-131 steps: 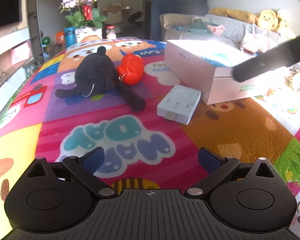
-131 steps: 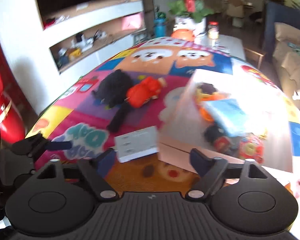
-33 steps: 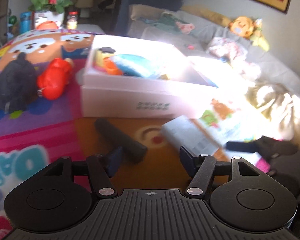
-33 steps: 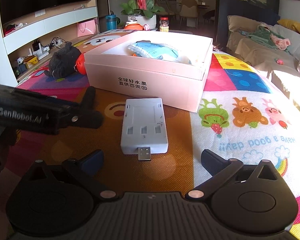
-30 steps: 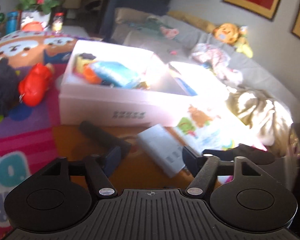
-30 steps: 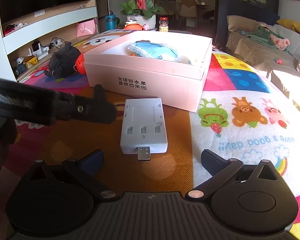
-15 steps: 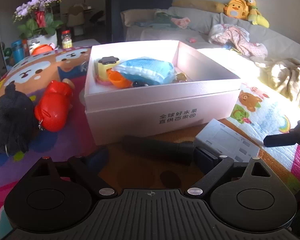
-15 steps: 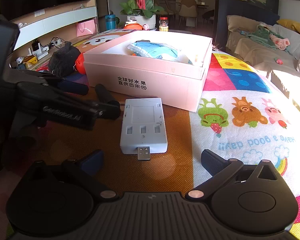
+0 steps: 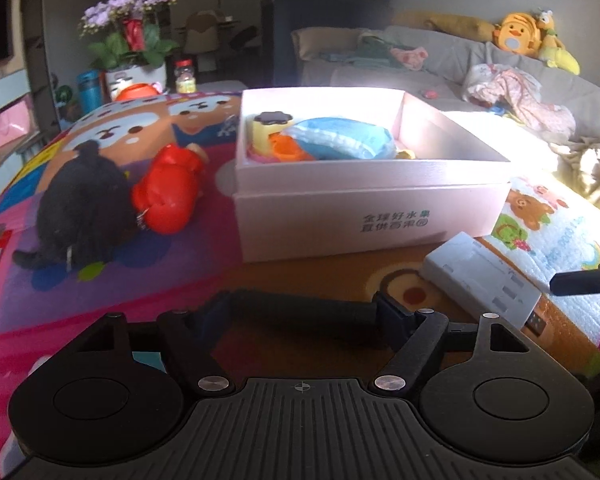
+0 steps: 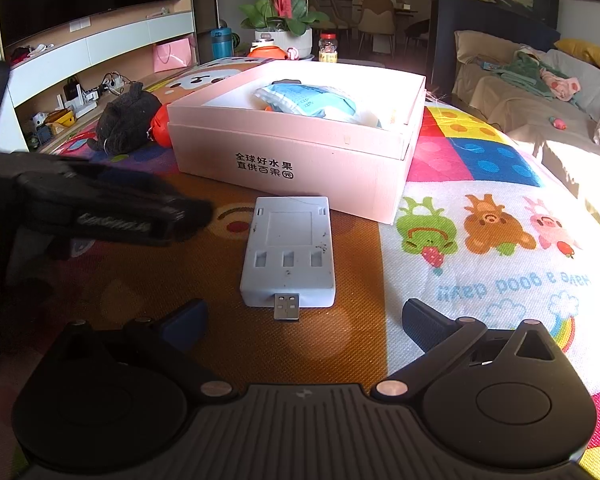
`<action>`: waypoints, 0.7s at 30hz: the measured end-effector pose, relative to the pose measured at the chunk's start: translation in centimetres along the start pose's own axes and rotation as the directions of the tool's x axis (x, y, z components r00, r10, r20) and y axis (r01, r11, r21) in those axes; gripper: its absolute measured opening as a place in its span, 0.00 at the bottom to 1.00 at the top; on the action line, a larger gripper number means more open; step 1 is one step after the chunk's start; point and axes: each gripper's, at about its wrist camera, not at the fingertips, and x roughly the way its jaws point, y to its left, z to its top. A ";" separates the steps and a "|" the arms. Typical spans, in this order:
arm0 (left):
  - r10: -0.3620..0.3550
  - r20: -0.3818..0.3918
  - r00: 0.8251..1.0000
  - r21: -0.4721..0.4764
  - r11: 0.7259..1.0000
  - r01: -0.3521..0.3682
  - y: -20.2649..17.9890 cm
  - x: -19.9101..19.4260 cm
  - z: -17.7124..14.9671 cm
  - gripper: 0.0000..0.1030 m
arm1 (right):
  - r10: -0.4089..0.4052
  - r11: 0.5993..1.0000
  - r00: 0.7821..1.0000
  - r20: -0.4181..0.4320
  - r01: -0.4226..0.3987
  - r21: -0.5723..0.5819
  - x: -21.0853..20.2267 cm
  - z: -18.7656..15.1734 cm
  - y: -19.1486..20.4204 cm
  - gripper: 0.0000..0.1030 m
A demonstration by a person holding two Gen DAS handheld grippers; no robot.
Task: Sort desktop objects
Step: 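Move the left gripper to the black foam cylinder and close on it, then carry the black cylinder into the box with the left gripper while the right gripper drops the power bank in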
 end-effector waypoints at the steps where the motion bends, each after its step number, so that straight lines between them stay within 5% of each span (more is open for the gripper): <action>1: 0.010 -0.001 1.000 -0.008 1.000 -0.010 0.2 -0.6 -0.5 0.79 | 0.006 1.000 1.000 0.003 -0.006 -0.005 0.0 0.0 0.0 0.99; 5: 0.003 0.006 1.000 -0.030 1.000 -0.002 1.0 -2.9 -2.1 0.79 | -0.029 0.997 0.997 0.073 0.034 -0.072 -0.4 0.5 0.7 0.75; 8: -0.016 0.011 1.000 -0.046 0.999 0.016 1.3 -3.6 -2.6 0.83 | 0.004 0.994 0.999 0.038 0.000 -0.106 0.0 1.0 0.9 0.55; 10: -0.029 0.013 0.999 -0.062 0.998 0.030 1.6 -3.6 -2.6 0.84 | 0.046 0.986 0.999 0.009 -0.044 -0.162 -0.5 1.3 1.1 0.53; 11: -0.033 0.014 0.999 -0.066 0.997 0.034 1.7 -3.6 -2.6 0.85 | 0.041 0.978 0.999 0.008 -0.039 -0.207 -0.9 1.2 1.2 0.55; 13: -0.039 0.017 0.999 -0.066 0.997 0.040 1.6 -3.6 -2.6 0.87 | -0.095 0.948 0.994 0.056 0.107 -0.299 -1.5 1.1 1.3 0.63; 16: -0.044 0.024 0.999 -0.067 0.997 0.046 1.6 -3.5 -2.5 0.88 | -0.293 0.909 0.947 0.130 0.318 -0.270 -1.6 1.4 -0.4 0.72; 21: -0.044 0.027 0.999 -0.073 0.996 0.045 1.6 -3.5 -2.6 0.90 | -0.187 0.980 0.978 0.096 0.192 -0.049 -2.8 2.2 -2.2 0.99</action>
